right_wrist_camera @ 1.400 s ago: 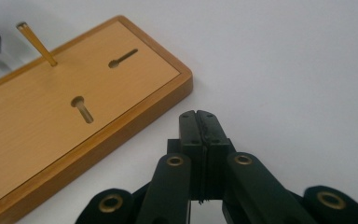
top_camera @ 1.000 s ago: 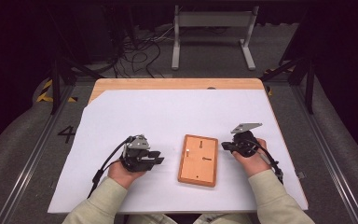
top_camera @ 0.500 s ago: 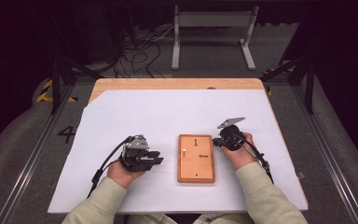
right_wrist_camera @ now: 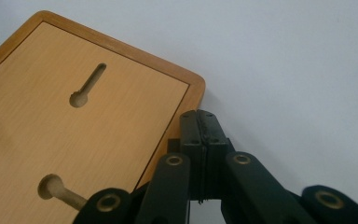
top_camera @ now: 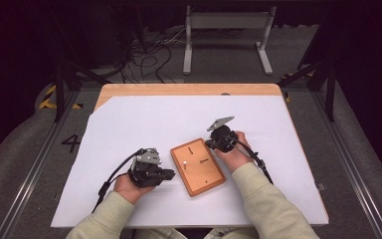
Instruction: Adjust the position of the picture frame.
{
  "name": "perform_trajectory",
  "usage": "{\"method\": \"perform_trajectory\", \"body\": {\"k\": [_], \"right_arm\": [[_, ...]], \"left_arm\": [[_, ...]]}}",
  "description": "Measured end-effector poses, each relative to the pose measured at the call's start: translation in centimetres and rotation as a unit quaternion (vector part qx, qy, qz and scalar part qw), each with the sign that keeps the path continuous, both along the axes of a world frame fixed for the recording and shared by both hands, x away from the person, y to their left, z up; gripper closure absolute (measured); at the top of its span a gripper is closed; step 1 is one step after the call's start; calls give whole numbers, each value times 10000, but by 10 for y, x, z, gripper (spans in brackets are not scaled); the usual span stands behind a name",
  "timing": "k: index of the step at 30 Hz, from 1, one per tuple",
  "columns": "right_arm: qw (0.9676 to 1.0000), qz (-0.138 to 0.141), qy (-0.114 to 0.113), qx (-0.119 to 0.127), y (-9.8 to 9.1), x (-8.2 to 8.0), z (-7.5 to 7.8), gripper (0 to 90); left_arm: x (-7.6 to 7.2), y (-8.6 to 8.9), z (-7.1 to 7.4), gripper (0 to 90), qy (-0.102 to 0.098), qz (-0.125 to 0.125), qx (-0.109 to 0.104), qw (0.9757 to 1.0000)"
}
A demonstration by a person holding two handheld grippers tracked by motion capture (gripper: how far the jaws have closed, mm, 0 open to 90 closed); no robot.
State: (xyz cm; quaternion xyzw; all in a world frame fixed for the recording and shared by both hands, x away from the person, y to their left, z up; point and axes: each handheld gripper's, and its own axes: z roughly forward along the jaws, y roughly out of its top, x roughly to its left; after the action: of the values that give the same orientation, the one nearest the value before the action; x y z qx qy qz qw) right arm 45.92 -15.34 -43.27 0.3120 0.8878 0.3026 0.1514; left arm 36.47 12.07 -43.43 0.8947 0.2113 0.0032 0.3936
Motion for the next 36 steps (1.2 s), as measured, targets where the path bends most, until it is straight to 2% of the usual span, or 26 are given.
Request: {"method": "perform_trajectory", "body": {"k": [3, 5, 11, 12, 13, 17, 18, 20, 23, 26, 29, 33, 36], "right_arm": [[10000, 13, 4, 10, -4, -1, 0, 898], [10000, -5, -84, 18, -9, -3, 3, 893], [9995, -92, -166, 237, -37, -19, 15, 887], [9992, -111, -179, 331, -43, -24, 17, 887], [9990, -103, -188, 401, -48, -27, 19, 887], [9975, -105, -176, 670, -66, -42, 24, 892], [9975, -105, -176, 670, -66, -42, 24, 892], [9968, -120, -189, 774, -76, -52, 27, 893], [9957, -135, -243, 882, -85, -64, 28, 893], [9952, -120, -191, 956, -91, -74, 27, 894], [9950, -84, -182, 979, -94, -83, 29, 896], [9947, 13, -228, 1004, -90, -92, 33, 894], [9947, 110, -198, 998, -85, -97, 33, 894]], "left_arm": [[-3, -6, -1, 886, 151, -246, 33, 9996], [-4, -9, -1, 892, 200, -347, 61, 9992], [-6, -24, -8, 894, 372, -728, 236, 9964], [-6, -24, -8, 894, 372, -728, 236, 9964], [-6, -31, -10, 894, 461, -929, 389, 9938], [-9, -45, -18, 894, 567, -1156, 634, 9896], [-9, -45, -18, 895, 567, -1156, 634, 9896], [-9, -46, -18, 895, 628, -1172, 614, 9892], [-7, -50, -20, 895, 609, -1182, 509, 9898], [-6, -62, -22, 895, 657, -1170, 378, 9902], [-5, -76, -23, 895, 561, -1152, 315, 9913], [-4, -90, -24, 895, 390, -964, 199, 9944], [-6, -94, -23, 895, 271, -935, 241, 9950]]}}
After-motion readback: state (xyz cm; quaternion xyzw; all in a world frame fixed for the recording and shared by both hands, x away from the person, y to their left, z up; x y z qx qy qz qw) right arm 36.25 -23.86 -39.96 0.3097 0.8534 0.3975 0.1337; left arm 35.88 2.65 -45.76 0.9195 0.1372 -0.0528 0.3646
